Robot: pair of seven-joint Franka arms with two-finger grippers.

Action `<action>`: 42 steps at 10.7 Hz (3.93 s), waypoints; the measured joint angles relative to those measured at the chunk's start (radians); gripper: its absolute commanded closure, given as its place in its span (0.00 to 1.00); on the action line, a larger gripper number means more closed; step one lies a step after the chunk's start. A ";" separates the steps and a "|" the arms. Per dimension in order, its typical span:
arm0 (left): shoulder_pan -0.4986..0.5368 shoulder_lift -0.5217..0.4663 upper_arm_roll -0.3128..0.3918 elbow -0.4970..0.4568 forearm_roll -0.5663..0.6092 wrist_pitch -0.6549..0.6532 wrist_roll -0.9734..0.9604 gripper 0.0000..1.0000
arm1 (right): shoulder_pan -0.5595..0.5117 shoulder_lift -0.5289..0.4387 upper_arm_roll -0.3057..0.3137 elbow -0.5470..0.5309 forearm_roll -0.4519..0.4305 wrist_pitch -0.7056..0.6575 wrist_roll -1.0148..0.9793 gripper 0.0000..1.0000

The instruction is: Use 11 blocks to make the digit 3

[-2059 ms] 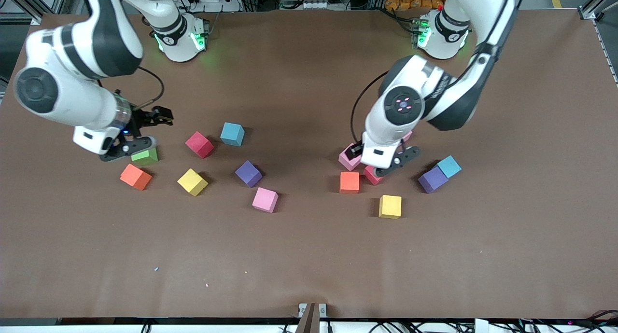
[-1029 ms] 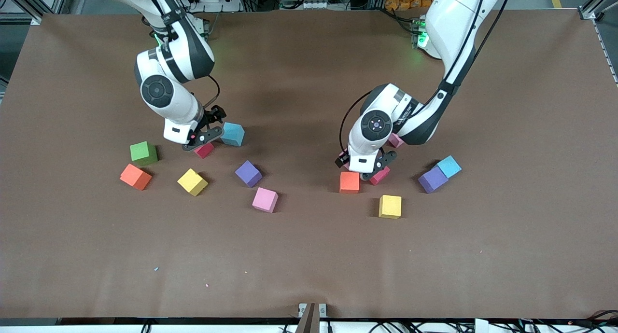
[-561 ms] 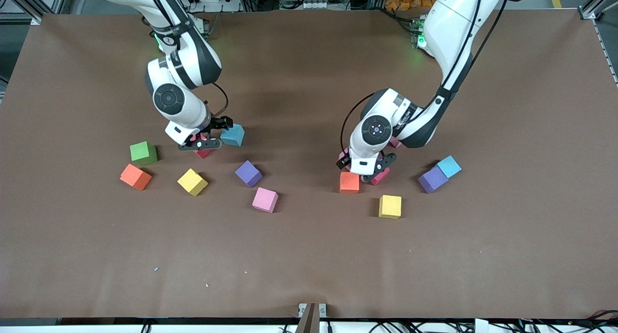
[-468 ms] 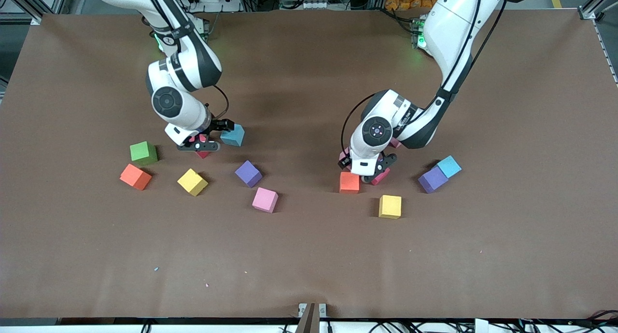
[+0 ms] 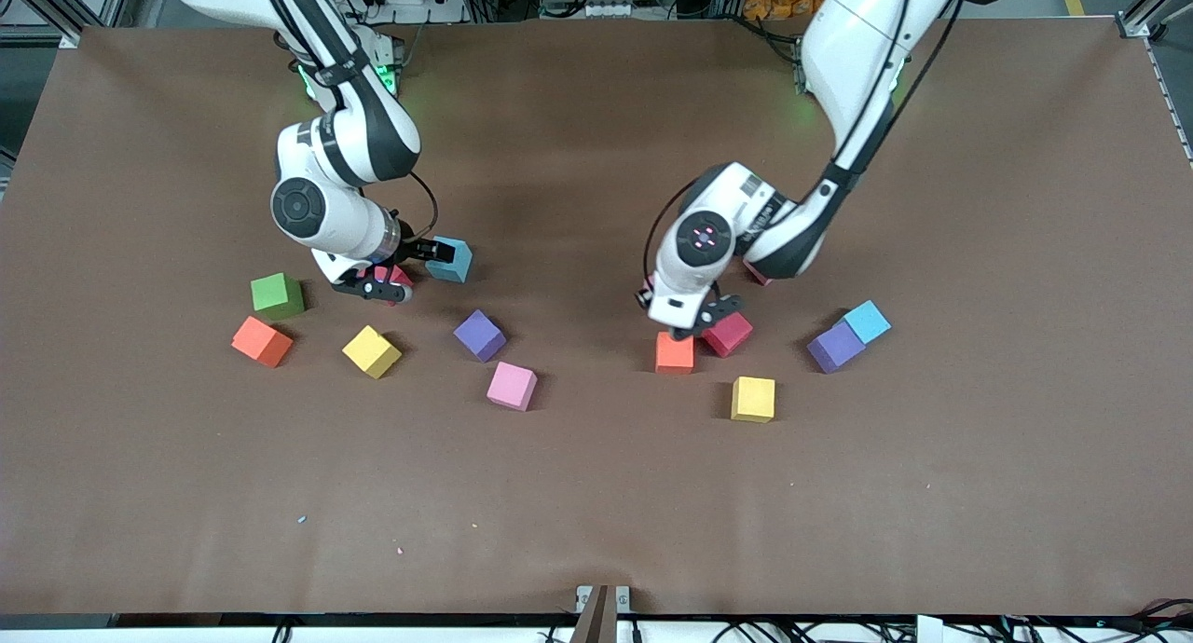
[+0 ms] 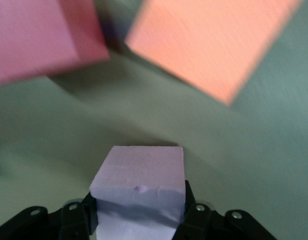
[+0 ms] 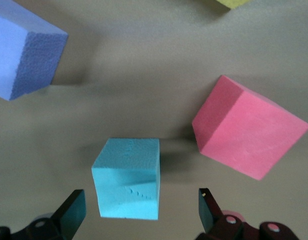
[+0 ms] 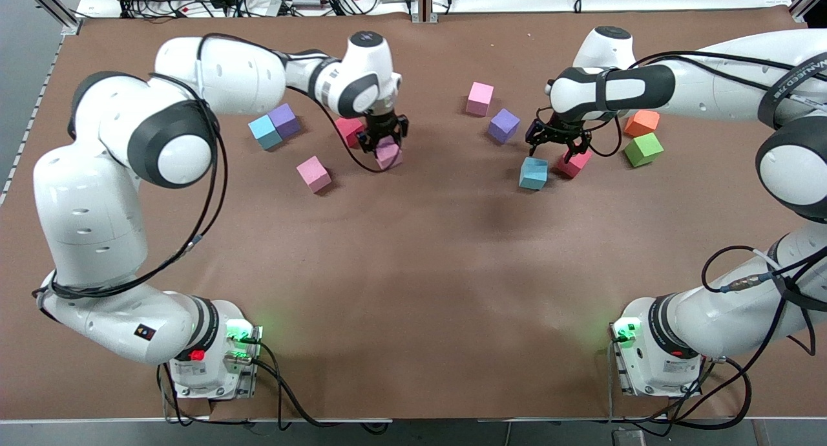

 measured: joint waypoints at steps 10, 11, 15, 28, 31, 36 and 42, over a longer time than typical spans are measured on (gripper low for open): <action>-0.328 -0.009 -0.003 0.012 0.054 -0.007 0.164 0.95 | 0.085 0.138 0.002 0.002 0.000 0.158 0.084 0.00; -0.337 -0.008 -0.003 0.008 0.054 -0.009 0.164 0.95 | 0.085 0.138 0.002 0.002 0.000 0.158 0.084 0.00; -0.342 -0.008 -0.003 0.003 0.054 -0.049 0.096 0.95 | 0.086 0.136 0.004 0.003 -0.001 0.158 0.082 0.00; -0.344 -0.004 -0.012 0.000 0.054 -0.059 0.022 0.80 | 0.182 0.100 0.007 -0.122 -0.007 0.295 -0.301 0.61; -0.343 -0.004 -0.012 0.000 0.054 -0.059 0.022 0.75 | 0.189 0.080 0.004 -0.126 -0.044 0.294 -0.304 0.81; -0.344 -0.004 -0.013 0.002 0.054 -0.059 0.024 0.67 | 0.140 -0.018 -0.012 -0.126 -0.208 0.188 -0.440 0.81; -0.349 -0.004 -0.014 0.002 0.054 -0.059 0.065 0.38 | 0.069 -0.074 -0.013 -0.127 -0.339 0.132 -0.631 0.80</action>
